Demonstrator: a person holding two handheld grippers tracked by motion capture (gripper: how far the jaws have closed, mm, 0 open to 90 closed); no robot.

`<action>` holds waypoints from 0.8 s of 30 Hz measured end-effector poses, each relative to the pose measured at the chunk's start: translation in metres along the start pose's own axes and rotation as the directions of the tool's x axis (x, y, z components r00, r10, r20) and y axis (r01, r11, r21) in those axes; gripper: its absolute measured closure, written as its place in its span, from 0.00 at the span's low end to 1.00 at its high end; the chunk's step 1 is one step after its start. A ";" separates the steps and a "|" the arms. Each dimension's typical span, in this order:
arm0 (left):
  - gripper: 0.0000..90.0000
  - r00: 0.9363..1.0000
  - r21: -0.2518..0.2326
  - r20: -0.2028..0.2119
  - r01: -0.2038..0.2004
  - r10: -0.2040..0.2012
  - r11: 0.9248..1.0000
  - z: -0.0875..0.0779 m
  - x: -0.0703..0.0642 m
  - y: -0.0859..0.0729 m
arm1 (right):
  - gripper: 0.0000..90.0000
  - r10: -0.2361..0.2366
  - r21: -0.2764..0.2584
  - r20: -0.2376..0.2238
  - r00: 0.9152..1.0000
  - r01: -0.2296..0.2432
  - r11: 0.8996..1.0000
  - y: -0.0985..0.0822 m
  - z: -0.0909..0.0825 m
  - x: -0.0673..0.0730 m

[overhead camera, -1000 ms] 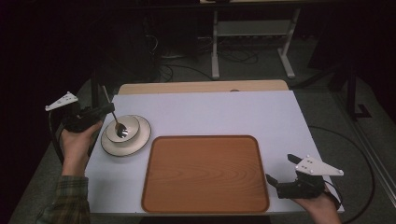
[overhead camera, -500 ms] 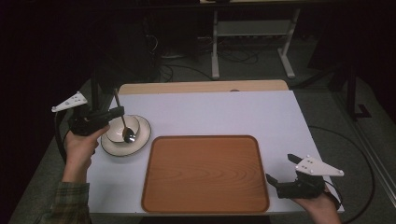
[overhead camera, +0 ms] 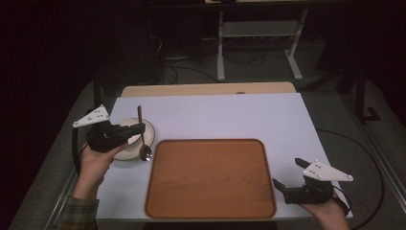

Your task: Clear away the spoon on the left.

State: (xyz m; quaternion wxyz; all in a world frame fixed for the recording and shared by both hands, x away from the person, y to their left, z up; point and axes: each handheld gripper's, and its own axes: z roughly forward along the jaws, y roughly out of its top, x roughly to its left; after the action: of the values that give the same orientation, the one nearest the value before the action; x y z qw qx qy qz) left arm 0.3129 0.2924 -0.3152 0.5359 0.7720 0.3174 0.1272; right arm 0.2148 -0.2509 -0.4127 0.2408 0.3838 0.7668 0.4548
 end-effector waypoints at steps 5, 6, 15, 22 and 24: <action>0.99 0.999 0.046 0.036 -0.012 0.010 0.999 0.013 -0.011 -0.009 | 0.00 0.000 0.000 -0.001 1.000 0.000 1.000 0.000 0.000 0.000; 0.99 0.999 0.052 0.041 -0.012 0.010 0.999 0.015 -0.013 -0.011 | 0.00 0.000 0.001 -0.001 1.000 0.000 1.000 0.000 0.000 0.000; 0.99 0.998 0.102 0.063 -0.022 0.016 0.995 0.028 -0.023 -0.024 | 0.00 -0.001 -0.004 -0.002 1.000 0.001 1.000 0.000 -0.001 -0.001; 0.99 0.998 0.154 0.065 -0.033 0.023 0.988 0.040 -0.022 -0.033 | 0.00 0.002 -0.004 0.003 1.000 -0.002 1.000 0.000 -0.001 -0.002; 0.99 0.998 0.168 0.066 -0.033 0.023 0.985 0.043 -0.021 -0.036 | 0.00 0.002 -0.005 0.002 1.000 -0.002 1.000 0.000 -0.001 -0.002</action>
State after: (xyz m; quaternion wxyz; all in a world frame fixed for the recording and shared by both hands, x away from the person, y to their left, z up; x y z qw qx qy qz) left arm 0.3072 0.2559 -0.3618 0.4766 0.8226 0.2990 0.0828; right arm 0.2149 -0.2535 -0.4122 0.2422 0.3845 0.7650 0.4563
